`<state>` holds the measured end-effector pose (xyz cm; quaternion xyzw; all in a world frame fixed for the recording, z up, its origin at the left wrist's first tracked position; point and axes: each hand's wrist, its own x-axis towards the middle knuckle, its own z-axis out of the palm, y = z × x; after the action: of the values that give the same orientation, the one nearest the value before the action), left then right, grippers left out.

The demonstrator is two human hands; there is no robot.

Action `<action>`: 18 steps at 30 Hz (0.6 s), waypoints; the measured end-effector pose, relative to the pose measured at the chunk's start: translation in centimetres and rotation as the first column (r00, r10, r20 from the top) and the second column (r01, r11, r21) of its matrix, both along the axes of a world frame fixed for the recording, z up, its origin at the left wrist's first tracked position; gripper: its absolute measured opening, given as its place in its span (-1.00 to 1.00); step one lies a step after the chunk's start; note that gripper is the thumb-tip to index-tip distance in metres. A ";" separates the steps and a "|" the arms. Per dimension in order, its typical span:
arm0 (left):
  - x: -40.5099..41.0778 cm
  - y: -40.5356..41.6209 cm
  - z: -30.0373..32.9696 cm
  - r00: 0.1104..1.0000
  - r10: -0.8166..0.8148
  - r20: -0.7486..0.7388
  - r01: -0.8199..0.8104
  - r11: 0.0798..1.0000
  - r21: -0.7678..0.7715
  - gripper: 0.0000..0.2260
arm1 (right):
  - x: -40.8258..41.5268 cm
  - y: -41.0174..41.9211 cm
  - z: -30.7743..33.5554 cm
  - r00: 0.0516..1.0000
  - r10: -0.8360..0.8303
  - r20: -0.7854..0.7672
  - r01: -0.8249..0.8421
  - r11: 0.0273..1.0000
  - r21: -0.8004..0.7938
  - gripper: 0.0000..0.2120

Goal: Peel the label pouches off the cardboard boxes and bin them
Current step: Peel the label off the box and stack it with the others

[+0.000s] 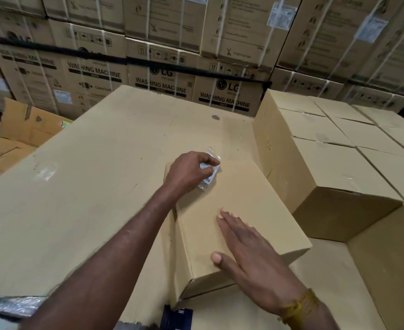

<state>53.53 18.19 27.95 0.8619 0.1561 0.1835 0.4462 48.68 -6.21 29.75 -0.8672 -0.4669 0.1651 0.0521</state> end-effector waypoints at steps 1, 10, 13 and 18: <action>0.1 0.0 0.0 1.000 -0.002 -0.005 0.002 1.000 0.006 -0.70 | 0.6 -0.2 0.2 1.000 -0.004 -0.013 0.004 1.000 -0.018 -0.22; -0.1 -0.1 0.2 1.000 0.000 0.006 0.000 0.999 0.042 -0.73 | 5.1 6.1 -0.9 0.986 -0.147 0.077 0.144 0.988 0.049 -0.25; -0.1 0.0 0.1 1.000 0.005 0.000 -0.005 1.000 -0.007 -0.72 | 1.9 3.2 -0.5 0.998 -0.050 0.041 0.048 0.998 0.042 -0.26; 0.0 -0.1 0.2 1.000 -0.003 -0.004 0.003 1.000 0.010 -0.70 | 0.9 -0.4 0.2 1.000 -0.013 -0.024 0.013 1.000 -0.017 -0.26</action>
<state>53.55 18.04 28.18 0.8647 0.1549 0.1817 0.4419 49.59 -6.59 29.95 -0.8686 -0.4591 0.1791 0.0517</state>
